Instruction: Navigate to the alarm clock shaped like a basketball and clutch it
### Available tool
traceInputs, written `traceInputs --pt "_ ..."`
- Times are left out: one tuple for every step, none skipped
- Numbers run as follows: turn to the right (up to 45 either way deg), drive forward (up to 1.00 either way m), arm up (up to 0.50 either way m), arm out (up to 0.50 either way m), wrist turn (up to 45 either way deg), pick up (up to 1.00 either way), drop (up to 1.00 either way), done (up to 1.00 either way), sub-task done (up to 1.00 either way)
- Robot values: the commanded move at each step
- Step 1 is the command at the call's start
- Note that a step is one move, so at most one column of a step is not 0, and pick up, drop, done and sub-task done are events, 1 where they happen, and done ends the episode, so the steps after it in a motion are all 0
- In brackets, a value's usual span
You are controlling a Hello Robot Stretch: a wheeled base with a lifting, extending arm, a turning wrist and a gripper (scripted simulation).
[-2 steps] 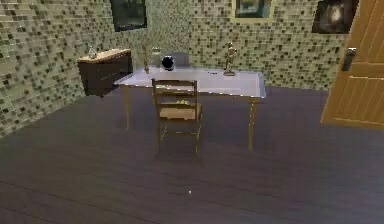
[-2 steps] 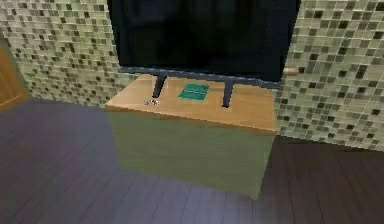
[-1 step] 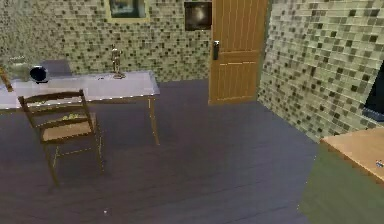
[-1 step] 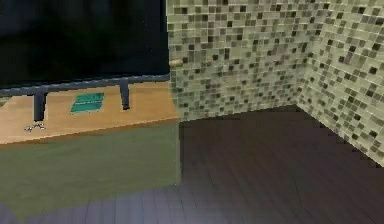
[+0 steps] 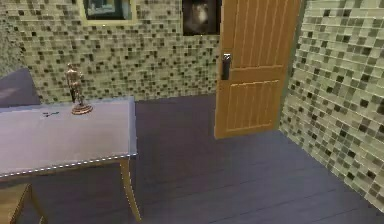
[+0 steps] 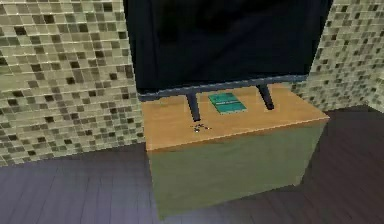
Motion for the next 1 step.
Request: traceInputs --pt "0.0 1.0 0.0 0.0 0.0 0.0 0.0 0.0 0.0"
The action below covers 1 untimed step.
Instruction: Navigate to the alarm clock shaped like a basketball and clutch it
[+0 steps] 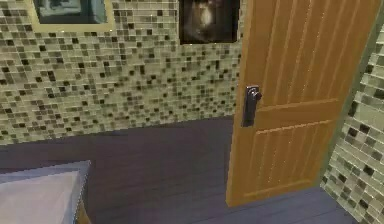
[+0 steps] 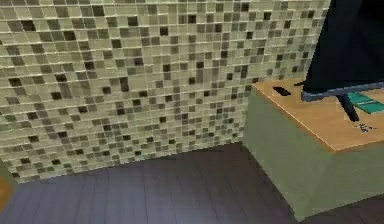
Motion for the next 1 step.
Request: traceInputs --pt "0.0 1.0 0.0 0.0 0.0 0.0 0.0 0.0 0.0"
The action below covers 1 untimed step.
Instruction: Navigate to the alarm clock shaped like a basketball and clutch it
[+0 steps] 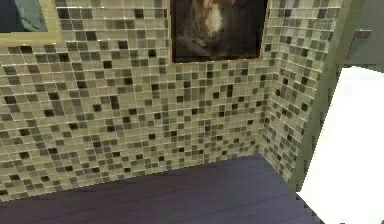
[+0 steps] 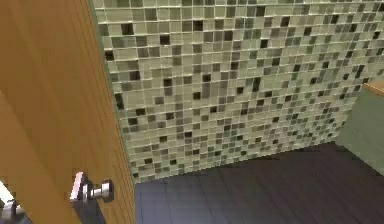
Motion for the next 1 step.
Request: traceInputs --pt "-6.0 0.0 0.0 0.0 0.0 0.0 0.0 0.0 0.0"
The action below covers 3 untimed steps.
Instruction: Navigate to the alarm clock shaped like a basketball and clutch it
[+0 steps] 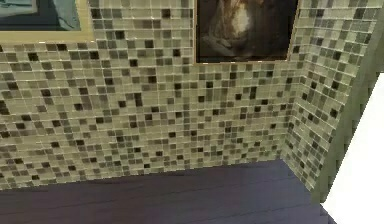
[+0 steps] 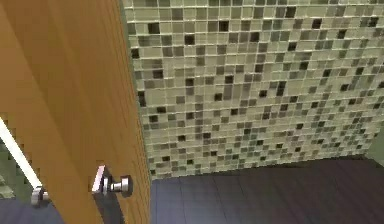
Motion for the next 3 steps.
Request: traceInputs --pt "0.0 0.45 0.0 0.0 0.0 0.0 0.0 0.0 0.0" --pt "24.0 0.0 0.0 0.0 0.0 0.0 0.0 0.0 0.0" --pt "3.0 0.0 0.0 0.0 0.0 0.0 0.0 0.0 0.0"
